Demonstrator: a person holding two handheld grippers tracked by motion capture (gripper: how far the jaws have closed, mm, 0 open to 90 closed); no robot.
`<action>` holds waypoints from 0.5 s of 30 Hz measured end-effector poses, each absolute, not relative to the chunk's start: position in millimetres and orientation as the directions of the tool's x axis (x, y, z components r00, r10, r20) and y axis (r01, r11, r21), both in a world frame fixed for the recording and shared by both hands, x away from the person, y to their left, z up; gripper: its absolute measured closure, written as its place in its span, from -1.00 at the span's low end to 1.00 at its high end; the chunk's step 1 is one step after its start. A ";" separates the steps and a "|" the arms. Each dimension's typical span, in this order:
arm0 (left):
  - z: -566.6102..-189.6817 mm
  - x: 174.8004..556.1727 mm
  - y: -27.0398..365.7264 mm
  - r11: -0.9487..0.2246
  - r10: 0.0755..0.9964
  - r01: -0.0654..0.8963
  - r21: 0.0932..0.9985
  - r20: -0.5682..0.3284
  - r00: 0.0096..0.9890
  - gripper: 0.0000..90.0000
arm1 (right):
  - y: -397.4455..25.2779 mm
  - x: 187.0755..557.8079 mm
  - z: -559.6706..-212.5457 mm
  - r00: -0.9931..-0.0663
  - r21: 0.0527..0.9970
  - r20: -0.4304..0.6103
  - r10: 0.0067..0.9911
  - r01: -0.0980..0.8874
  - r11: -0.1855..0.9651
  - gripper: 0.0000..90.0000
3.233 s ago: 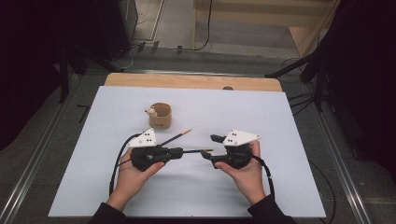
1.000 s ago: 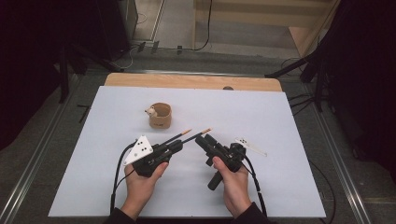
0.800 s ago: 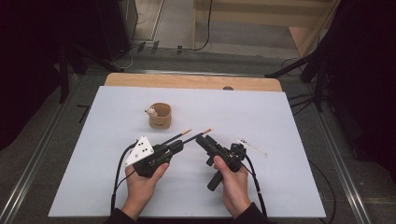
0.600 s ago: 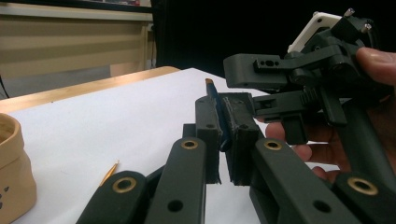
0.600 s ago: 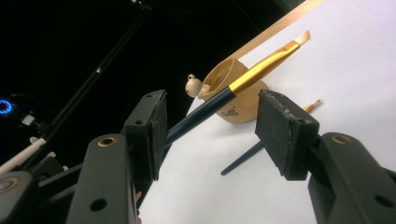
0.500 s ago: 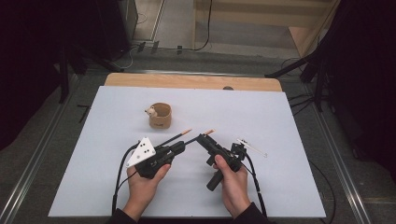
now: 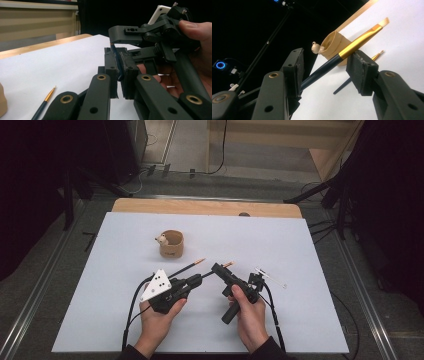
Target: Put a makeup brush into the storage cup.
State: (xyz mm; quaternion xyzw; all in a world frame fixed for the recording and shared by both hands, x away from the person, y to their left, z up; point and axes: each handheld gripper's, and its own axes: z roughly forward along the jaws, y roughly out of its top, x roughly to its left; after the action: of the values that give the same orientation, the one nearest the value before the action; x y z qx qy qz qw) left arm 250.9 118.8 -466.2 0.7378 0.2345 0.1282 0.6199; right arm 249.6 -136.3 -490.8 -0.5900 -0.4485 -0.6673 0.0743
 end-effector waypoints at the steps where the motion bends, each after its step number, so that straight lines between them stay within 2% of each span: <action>1: -466.3 250.6 118.4 -0.121 0.505 0.186 0.975 -0.101 0.857 0.91 | -136.3 249.7 -491.0 -0.293 0.511 0.854 0.431 0.629 -0.586 0.13; 4: -466.5 250.5 118.1 -0.121 0.504 0.186 0.975 -0.101 0.857 0.91 | -136.7 250.1 -491.5 -0.292 0.507 0.856 0.427 0.631 -0.587 0.16; 9: -466.5 250.3 118.3 -0.115 0.500 0.188 0.975 -0.107 0.860 0.91 | -139.9 251.5 -494.5 -0.296 0.489 0.868 0.399 0.650 -0.582 0.38; 15: -467.0 249.9 117.2 -0.115 0.491 0.184 0.976 -0.105 0.865 0.91 | -140.7 252.0 -495.3 -0.291 0.474 0.877 0.382 0.655 -0.589 0.40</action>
State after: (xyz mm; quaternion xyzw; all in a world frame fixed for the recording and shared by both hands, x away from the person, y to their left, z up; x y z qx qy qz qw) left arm 249.9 117.2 -467.0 0.7366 0.2293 0.1230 0.6243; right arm 252.0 -140.7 -495.3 -0.5867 -0.4417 -0.6711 0.1016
